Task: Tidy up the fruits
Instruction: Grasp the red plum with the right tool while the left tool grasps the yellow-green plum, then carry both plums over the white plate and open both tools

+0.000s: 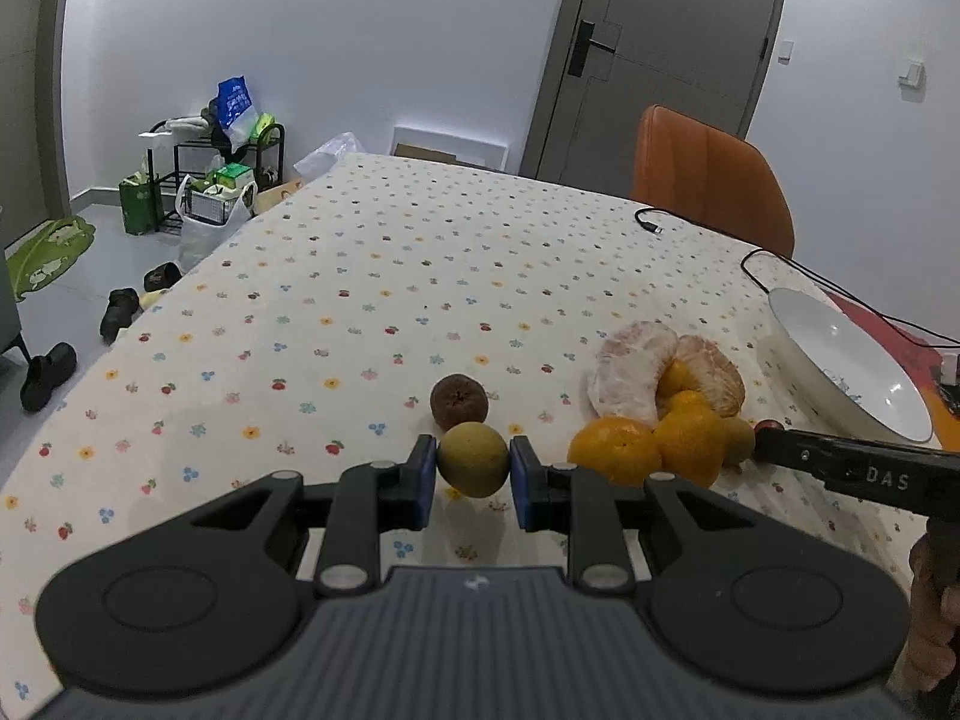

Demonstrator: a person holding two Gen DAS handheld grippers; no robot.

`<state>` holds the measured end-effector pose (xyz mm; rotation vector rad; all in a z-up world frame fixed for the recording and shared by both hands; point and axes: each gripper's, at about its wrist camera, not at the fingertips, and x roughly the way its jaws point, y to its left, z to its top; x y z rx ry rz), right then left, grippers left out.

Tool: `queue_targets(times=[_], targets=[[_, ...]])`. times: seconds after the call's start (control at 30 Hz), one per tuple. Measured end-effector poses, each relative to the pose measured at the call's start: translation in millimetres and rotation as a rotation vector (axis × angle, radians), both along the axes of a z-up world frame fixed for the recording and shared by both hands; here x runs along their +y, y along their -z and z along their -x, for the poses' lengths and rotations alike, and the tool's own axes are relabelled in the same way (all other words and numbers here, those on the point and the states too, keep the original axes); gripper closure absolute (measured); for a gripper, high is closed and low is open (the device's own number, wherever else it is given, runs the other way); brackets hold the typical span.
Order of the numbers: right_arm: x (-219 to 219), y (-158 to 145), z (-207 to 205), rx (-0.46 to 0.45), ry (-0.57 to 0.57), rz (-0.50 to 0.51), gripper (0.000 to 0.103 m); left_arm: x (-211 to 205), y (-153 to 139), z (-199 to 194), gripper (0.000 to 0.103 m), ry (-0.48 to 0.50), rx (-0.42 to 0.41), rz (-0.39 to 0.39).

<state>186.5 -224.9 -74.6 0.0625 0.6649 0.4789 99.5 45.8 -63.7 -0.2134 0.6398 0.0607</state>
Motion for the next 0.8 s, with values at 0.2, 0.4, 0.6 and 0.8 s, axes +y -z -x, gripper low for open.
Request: queue_targets(times=[0.2, 0.4, 0.6, 0.8], targets=[[-12.4, -4.7, 5.7, -0.002, 0.018, -0.06, 0.081, 0.5, -4.4, -0.8, 0.079, -0.018, -0.01, -0.007], [-22.5, -12.6, 16.2, -0.03, 0.026, -0.079, 0.08, -9.7, -13.3, -1.4, 0.079, -0.016, -0.032, -0.017], [-38.7, -21.4, 24.9, -0.067, 0.064, -0.101, 0.08, -25.1, -22.5, -3.7, 0.079, -0.006, -0.05, -0.035], [-57.2, -26.6, 33.1, -0.099, 0.113, -0.126, 0.08, -44.8, -30.2, -7.3, 0.079, 0.022, -0.065, -0.053]])
